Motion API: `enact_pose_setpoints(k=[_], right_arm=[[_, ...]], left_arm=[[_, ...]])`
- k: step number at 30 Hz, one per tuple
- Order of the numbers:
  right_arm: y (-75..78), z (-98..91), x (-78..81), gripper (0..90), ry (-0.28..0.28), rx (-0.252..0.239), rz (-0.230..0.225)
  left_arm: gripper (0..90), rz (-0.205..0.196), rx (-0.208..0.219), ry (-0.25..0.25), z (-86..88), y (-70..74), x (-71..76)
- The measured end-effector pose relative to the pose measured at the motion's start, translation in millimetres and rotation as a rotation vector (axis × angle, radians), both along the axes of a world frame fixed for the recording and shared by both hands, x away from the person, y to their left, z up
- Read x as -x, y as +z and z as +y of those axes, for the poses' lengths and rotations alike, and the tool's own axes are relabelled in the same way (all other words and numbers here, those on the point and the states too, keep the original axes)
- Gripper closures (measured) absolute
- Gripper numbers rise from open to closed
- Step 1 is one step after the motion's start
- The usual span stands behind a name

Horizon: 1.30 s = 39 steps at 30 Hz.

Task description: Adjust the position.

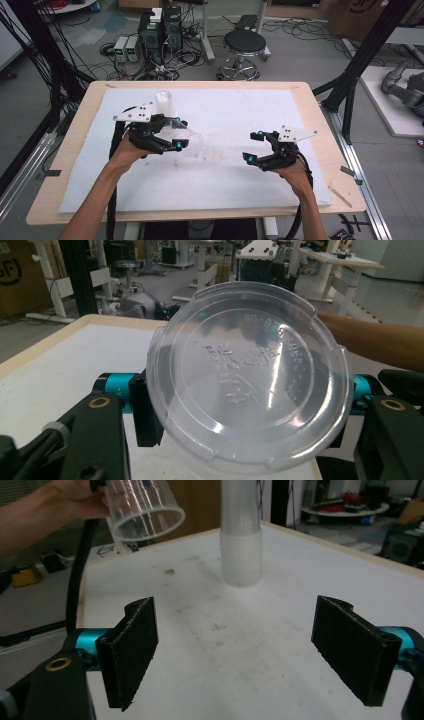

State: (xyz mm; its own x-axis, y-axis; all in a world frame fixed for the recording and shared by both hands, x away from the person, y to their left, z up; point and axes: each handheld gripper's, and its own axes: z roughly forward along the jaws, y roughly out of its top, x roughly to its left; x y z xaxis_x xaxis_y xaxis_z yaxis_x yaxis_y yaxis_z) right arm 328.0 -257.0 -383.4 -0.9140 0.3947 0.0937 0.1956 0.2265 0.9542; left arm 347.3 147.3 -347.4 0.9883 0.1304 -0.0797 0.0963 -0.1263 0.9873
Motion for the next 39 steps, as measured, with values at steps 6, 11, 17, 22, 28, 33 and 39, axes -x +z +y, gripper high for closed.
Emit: enact_pose_setpoints(k=[6, 11, 17, 22, 28, 33, 39], right_arm=[[16.6, 19.1, -5.2, 18.8, 0.092, 0.001, -0.009], [24.9, 29.6, -9.9, 18.8, 0.125, -0.006, -0.021], [28.8, 44.3, -14.0, 18.8, 0.174, -0.031, -0.038], [31.4, 63.8, -16.5, 18.8, 0.23, -0.032, -0.035], [32.0, 80.5, -18.9, 18.8, 0.265, -0.035, -0.035], [30.1, 89.9, -19.1, 18.8, 0.29, -0.035, -0.037], [27.1, 100.2, -19.6, 18.8, 0.307, -0.021, -0.039]], left_arm=[[36.8, -0.008, 0.013, -0.018, -8.9, 0.8, -1.2], [36.8, -0.003, 0.014, -0.024, -13.6, 0.5, -0.7], [36.8, -0.001, 0.016, -0.039, -25.3, 0.6, 0.3], [36.2, 0.0, 0.026, -0.041, -33.4, -0.1, 0.5], [36.4, 0.0, 0.04, -0.048, -38.0, 1.3, 1.2], [36.6, 0.0, 0.041, -0.053, -40.5, 2.1, 1.2], [36.6, -0.005, 0.05, -0.061, -45.5, 4.8, 1.6]])
